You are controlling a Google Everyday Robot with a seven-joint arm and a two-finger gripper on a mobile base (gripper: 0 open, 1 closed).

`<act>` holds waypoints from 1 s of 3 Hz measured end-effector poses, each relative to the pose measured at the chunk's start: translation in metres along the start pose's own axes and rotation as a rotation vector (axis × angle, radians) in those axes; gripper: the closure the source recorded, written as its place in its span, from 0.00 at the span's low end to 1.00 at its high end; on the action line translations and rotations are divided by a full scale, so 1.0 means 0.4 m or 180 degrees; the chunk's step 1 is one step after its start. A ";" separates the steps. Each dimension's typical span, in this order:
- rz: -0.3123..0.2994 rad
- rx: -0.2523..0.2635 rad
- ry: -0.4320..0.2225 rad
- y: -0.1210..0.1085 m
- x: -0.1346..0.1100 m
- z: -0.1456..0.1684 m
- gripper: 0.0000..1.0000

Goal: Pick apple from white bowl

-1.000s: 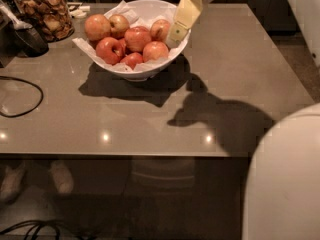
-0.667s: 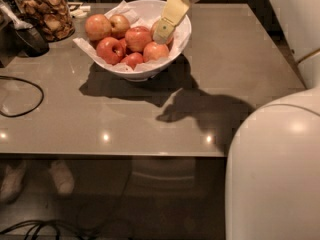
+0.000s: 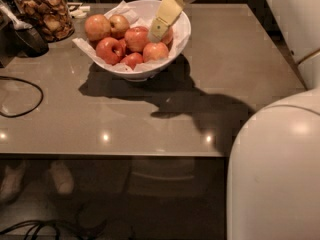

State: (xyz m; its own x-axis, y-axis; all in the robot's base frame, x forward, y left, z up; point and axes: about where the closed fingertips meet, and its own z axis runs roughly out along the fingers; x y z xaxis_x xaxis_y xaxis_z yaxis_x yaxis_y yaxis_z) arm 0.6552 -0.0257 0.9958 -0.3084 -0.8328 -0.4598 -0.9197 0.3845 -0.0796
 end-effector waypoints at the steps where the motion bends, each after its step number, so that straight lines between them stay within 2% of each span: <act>1: 0.0082 0.0024 0.0019 0.000 -0.006 0.012 0.00; 2: 0.0143 0.0026 0.0059 -0.001 -0.008 0.024 0.14; 3: 0.0171 0.0025 0.0090 -0.001 -0.010 0.033 0.21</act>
Offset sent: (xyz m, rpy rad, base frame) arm -0.0059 -0.0001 -0.0100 -0.0414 0.0647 -0.0628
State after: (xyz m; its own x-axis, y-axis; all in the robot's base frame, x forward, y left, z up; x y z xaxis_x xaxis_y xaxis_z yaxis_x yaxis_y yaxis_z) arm 0.6602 -0.0174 0.9859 -0.3641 -0.8217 -0.4384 -0.8997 0.4320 -0.0624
